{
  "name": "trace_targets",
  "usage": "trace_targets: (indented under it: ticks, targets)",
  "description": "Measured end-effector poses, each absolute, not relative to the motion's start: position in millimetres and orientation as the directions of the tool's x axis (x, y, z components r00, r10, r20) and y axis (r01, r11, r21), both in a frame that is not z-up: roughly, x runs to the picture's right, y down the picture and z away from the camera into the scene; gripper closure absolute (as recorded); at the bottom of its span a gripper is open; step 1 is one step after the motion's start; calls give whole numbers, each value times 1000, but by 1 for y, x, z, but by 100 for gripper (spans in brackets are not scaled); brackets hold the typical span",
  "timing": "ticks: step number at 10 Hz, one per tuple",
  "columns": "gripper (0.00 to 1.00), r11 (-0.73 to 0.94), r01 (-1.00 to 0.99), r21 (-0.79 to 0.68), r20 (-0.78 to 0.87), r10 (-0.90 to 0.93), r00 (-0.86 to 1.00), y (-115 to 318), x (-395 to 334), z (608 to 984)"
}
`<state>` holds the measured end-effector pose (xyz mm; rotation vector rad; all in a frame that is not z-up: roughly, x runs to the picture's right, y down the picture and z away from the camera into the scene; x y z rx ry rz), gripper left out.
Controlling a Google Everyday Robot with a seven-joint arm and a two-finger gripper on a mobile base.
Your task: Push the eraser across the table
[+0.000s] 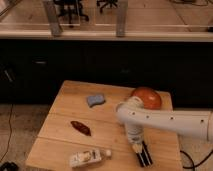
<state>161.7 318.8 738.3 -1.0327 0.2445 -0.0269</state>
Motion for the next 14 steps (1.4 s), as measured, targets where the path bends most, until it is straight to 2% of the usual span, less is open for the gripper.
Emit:
trace_targets:
  ticks: [14]
  targets:
    - [100, 522, -41, -852, -154, -173, 973, 311, 146, 744]
